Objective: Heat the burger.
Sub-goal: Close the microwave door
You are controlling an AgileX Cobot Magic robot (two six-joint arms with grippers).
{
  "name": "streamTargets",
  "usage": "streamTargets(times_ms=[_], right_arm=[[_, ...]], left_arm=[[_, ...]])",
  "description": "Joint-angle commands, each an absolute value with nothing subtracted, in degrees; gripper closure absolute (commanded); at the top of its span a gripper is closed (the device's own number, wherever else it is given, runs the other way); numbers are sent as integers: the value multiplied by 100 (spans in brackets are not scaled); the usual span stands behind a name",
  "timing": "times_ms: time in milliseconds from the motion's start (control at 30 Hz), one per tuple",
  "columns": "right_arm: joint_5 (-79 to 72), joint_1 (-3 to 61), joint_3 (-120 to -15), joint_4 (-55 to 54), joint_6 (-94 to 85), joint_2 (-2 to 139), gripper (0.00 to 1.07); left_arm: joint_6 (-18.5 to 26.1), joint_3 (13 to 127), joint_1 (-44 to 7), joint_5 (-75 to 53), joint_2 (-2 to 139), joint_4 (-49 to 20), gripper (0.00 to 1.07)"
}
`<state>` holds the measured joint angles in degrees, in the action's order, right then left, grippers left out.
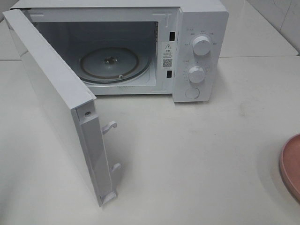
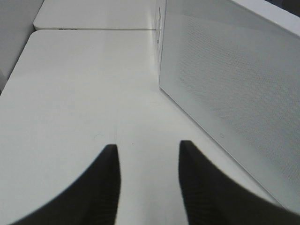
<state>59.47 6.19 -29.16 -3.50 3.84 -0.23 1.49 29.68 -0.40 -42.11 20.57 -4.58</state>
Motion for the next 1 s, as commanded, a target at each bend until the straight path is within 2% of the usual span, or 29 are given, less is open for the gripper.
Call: streamTargets(times_ms=[33,67,267,433,467,500,567,600,633,700,733,767,833,867,1000], right_arm=[[5942,602,-2905,-361,332,-172,34],[5942,602,-2905,-361,332,-172,34],[5942,602,-2905,-361,332,-172,34],[5942,602,-2905,-361,332,-172,34],[5942,602,-2905,-361,332,-172,34],[5942,602,-2905,-361,332,-172,34],[5942,602,-2905,-361,332,-172,34],[5942,602,-2905,-361,332,-172,34],[5942,602,-2905,-361,332,-172,34],[5942,602,-2905,-361,332,-172,34],[5942,602,-2905,-361,332,-172,34],[5942,602,-2905,-361,332,-172,34],[5942,602,-2905,-361,332,-172,34],[5942,602,-2905,-361,332,-172,34],[5942,602,-2905,-361,332,-172,34]], left_arm=[[97,2922,-34,-3570,2429,-481,103],[149,2830,-52,-3128,2630,-481,107],[309,2412,-52,-1885,3146,-510,107],[470,1765,-52,80,3793,-527,107],[470,1765,-52,80,3793,-527,107],[470,1587,-52,745,4011,-516,107],[470,1507,-52,1094,4137,-504,107],[470,1375,-52,1765,4372,-453,107],[470,1375,-52,1765,4372,-453,107],[407,1180,-52,2624,4778,-281,107],[407,1180,-52,2624,4778,-281,107],[264,1100,-52,3054,5105,-115,107],[160,1089,-52,3180,5243,-40,107],[-57,1094,-52,3340,5592,218,107],[-309,1094,-52,3707,6108,647,107]])
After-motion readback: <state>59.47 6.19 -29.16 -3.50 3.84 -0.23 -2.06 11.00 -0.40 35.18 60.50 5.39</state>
